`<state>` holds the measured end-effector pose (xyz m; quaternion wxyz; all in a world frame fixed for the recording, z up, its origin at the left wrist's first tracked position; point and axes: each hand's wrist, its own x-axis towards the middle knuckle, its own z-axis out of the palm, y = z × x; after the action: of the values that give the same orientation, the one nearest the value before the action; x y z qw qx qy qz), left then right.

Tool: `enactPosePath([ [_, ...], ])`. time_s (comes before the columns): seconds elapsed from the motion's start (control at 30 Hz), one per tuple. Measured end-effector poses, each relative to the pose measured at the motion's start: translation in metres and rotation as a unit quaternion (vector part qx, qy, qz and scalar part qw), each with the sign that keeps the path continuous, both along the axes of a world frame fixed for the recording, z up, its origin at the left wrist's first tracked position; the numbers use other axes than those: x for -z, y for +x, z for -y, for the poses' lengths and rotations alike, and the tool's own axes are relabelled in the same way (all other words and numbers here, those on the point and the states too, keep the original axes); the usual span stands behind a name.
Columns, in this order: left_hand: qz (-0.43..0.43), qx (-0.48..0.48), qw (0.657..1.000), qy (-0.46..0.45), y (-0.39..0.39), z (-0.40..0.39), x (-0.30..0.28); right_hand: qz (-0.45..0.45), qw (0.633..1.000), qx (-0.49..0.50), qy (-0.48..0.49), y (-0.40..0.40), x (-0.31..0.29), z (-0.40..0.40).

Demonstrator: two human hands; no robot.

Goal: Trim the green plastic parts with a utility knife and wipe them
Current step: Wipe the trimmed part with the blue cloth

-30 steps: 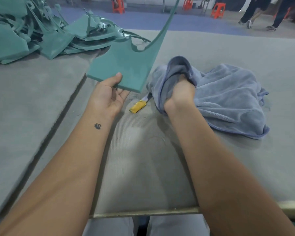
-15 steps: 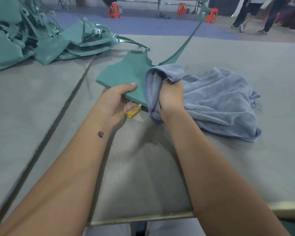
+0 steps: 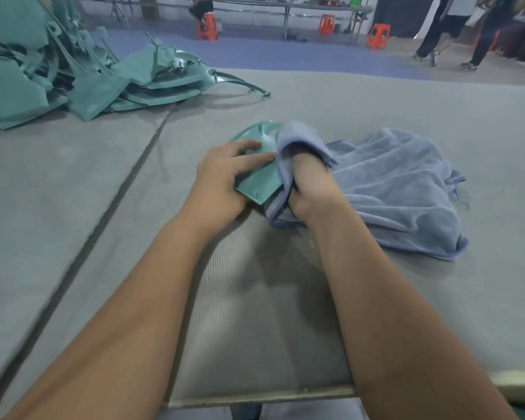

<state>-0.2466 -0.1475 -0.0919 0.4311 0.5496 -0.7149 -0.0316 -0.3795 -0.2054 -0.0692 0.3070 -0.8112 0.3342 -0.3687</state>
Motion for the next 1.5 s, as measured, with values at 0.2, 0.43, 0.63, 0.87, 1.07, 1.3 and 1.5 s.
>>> enactPosePath([
  [0.2, 0.037, -0.065, 0.992, 0.099, -0.003, -0.010, -0.007, -0.412, 0.888, 0.198, -0.053, 0.008, 0.007, 0.034],
  [0.43, -0.342, -0.100, 0.931, 0.076, 0.010, -0.006, -0.013, -0.391, 0.893, 0.205, -0.090, 0.006, 0.011, 0.015],
  [0.63, -0.452, -0.037, 0.883, 0.120, 0.022, -0.004, -0.008, -0.450, 0.877, 0.156, -0.060, 0.002, 0.000, -0.001],
  [0.87, -0.501, -0.016, 0.852, 0.149, 0.023, 0.000, -0.007, -0.491, 0.853, 0.165, -0.060, -0.001, 0.001, -0.010],
  [1.07, -0.561, -0.021, 0.818, 0.127, 0.025, -0.001, -0.006, -0.544, 0.834, 0.043, -0.083, -0.012, -0.005, 0.003],
  [1.3, -0.544, 0.014, 0.813, 0.206, 0.022, -0.004, -0.010, -0.412, 0.894, 0.175, -0.020, -0.002, -0.003, -0.004],
  [1.5, -0.549, 0.021, 0.817, 0.177, 0.021, -0.003, -0.012, -0.365, 0.891, 0.247, -0.113, 0.001, 0.007, 0.003],
])
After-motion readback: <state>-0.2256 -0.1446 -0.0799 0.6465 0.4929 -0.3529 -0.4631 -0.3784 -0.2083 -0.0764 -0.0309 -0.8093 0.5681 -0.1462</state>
